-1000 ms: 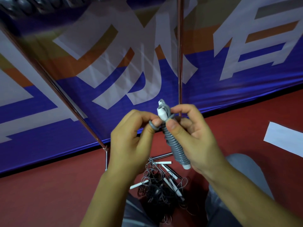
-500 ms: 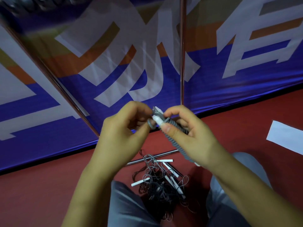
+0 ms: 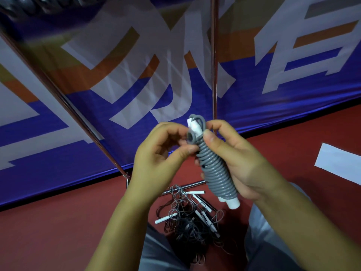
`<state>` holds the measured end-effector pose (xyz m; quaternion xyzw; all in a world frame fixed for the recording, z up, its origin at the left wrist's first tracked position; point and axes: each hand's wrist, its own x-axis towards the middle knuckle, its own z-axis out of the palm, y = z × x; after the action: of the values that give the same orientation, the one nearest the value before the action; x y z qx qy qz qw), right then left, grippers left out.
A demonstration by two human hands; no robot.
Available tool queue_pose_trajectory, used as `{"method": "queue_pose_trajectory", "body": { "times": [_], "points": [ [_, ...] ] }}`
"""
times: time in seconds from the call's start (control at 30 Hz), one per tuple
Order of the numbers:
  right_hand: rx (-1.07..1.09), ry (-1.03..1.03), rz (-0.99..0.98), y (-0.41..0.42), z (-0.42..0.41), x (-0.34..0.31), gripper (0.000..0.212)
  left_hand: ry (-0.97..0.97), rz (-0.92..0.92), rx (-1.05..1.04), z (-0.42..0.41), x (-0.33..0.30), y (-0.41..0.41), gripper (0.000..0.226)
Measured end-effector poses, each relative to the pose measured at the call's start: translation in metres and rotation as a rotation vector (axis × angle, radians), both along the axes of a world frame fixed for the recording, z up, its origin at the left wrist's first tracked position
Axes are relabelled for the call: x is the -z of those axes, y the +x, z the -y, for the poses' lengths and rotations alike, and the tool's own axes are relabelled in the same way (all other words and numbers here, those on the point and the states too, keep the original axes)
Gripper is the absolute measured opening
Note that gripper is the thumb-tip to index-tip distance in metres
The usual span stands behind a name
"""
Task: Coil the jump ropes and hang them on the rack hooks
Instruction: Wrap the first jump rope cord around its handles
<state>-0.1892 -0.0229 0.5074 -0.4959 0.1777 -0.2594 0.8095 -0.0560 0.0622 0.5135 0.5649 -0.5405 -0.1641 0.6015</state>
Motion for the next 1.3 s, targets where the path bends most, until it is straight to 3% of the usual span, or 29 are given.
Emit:
{"method": "queue_pose_trajectory", "body": {
  "times": [0.07, 0.13, 0.33, 0.5, 0.8, 0.87, 1.13, 1.2, 1.3],
  "points": [
    [-0.035, 0.131, 0.054, 0.000, -0.003, -0.002, 0.026, -0.014, -0.054, -0.012, 0.004, 0.000, -0.002, 0.012],
    [-0.006, 0.195, 0.086, 0.002, -0.006, -0.003, 0.027, -0.035, -0.078, -0.023, 0.009, 0.002, -0.005, 0.015],
    [0.102, 0.096, 0.068, 0.002, -0.003, -0.005, 0.041, -0.073, -0.383, 0.095, 0.018, 0.004, -0.011, 0.021],
    [0.060, 0.183, 0.142, -0.004, 0.003, -0.005, 0.046, -0.084, -0.641, 0.114, 0.019, 0.004, -0.011, 0.018],
    [0.074, 0.095, 0.055, -0.013, -0.003, -0.007, 0.034, -0.013, -0.705, 0.030, 0.004, 0.009, -0.006, 0.021],
    [0.090, 0.069, 0.031, -0.010, -0.001, -0.009, 0.033, -0.002, -0.541, -0.027, -0.002, 0.007, -0.011, 0.022],
    [0.191, -0.298, -0.060, 0.004, 0.000, -0.007, 0.013, -0.103, 0.616, -0.314, -0.012, -0.009, -0.021, 0.018],
    [0.177, -0.321, -0.059, 0.004, 0.000, -0.009, 0.015, -0.145, 0.724, -0.328, -0.013, -0.006, -0.022, 0.022],
    [0.165, -0.378, -0.074, 0.005, -0.001, -0.008, 0.012, -0.192, 0.732, -0.374, -0.013, -0.001, -0.021, 0.019]
  ]
}}
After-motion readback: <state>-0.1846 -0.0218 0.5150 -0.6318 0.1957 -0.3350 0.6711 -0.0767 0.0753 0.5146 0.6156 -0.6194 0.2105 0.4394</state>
